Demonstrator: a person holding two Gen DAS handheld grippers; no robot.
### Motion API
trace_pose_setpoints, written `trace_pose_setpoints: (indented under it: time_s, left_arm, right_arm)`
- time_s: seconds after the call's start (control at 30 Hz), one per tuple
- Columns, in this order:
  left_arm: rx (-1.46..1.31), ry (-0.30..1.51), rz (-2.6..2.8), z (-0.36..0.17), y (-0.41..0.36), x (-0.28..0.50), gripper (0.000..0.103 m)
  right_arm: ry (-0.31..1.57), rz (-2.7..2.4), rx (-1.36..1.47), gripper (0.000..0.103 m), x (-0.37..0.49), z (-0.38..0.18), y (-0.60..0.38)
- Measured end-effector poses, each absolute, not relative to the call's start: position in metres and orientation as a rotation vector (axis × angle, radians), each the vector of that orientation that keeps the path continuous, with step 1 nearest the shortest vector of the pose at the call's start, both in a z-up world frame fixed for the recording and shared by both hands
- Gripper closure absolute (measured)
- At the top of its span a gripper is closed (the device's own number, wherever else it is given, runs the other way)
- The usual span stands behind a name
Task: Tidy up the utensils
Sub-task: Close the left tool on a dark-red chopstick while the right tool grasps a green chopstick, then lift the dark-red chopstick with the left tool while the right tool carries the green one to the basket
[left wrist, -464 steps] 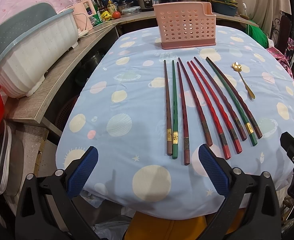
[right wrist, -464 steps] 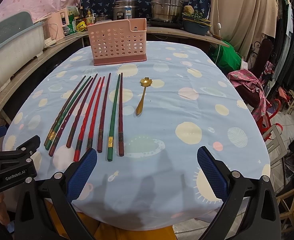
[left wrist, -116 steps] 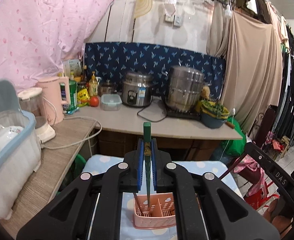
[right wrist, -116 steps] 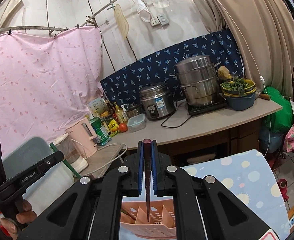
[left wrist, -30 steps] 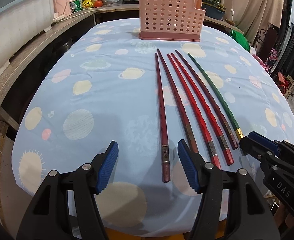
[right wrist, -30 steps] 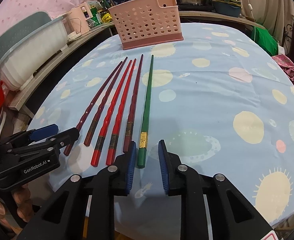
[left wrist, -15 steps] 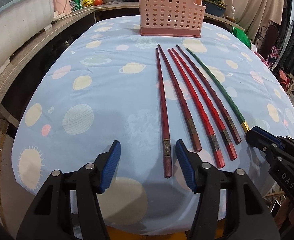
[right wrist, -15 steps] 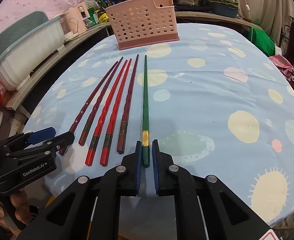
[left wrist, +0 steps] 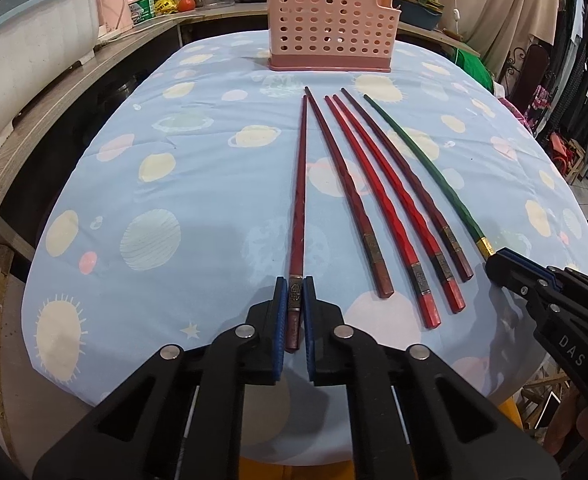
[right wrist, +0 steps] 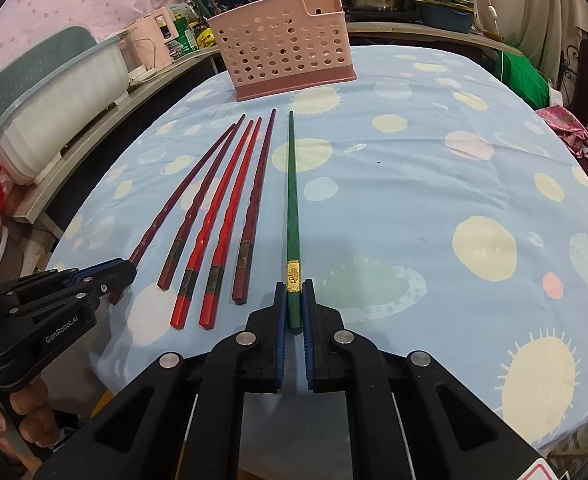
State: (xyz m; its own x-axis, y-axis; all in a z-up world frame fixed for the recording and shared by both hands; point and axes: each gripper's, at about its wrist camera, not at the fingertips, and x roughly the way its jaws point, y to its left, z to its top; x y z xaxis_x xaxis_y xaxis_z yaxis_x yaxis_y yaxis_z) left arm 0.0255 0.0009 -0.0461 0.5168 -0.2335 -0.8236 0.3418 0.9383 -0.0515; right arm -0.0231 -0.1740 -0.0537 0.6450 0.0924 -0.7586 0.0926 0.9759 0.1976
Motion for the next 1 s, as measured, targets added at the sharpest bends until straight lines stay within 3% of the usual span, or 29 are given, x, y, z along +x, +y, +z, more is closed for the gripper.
trace_pose_setpoints:
  time_s: [0.43,1.0]
  left_arm:
    - [0.068,0.958,-0.368,-0.019,0.003,0.026,0.096]
    - [0.013,0.869,-0.351,0.052,0.011,0.052,0.096]
  right_arm:
    - [0.801,-0.001,0.257,0.096,-0.029,-0.023,-0.185]
    - [0.59,-0.017,0.303,0.096,-0.017,0.062,-0.219]
